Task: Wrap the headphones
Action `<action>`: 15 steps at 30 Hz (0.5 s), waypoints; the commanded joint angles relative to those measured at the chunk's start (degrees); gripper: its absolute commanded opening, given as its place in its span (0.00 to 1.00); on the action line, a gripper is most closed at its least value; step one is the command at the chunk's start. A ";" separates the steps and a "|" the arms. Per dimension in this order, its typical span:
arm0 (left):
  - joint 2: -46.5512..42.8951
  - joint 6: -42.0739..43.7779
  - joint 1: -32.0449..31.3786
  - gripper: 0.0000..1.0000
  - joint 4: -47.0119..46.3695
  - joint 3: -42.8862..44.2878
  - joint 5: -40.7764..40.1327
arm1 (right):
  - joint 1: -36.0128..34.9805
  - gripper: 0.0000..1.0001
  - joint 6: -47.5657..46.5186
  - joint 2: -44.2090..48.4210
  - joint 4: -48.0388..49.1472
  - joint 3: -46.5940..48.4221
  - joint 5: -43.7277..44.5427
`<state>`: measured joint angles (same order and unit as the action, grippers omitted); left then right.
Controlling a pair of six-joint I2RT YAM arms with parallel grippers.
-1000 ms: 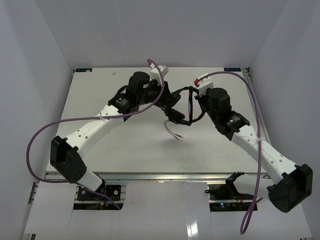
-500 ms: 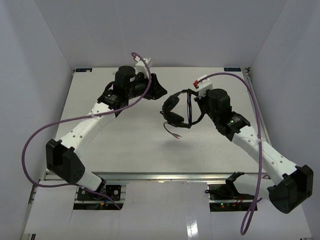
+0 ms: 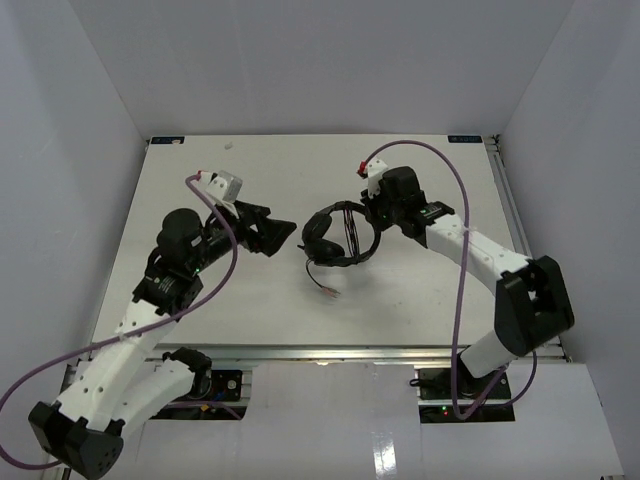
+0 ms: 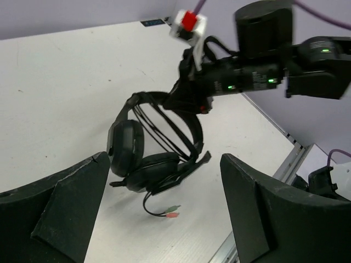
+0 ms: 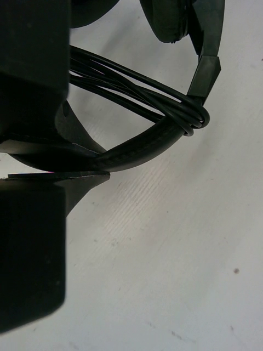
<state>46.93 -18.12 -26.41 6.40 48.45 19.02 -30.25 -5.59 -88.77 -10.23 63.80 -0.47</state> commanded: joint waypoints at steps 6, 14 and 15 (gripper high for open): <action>-13.58 2.71 0.13 0.95 3.75 -9.03 -4.53 | 0.30 0.08 1.12 -15.06 13.52 6.72 -1.25; -17.05 2.56 0.13 0.98 5.02 -11.89 -5.13 | 0.72 0.92 -1.30 -18.15 13.47 8.35 -2.43; -17.17 2.38 0.13 0.98 5.08 -12.01 -5.07 | 0.78 0.91 -2.20 -17.14 13.23 7.93 -2.37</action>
<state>30.80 -15.89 -26.41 10.18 37.69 15.02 -29.86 -5.68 -107.89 -1.33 69.51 -1.98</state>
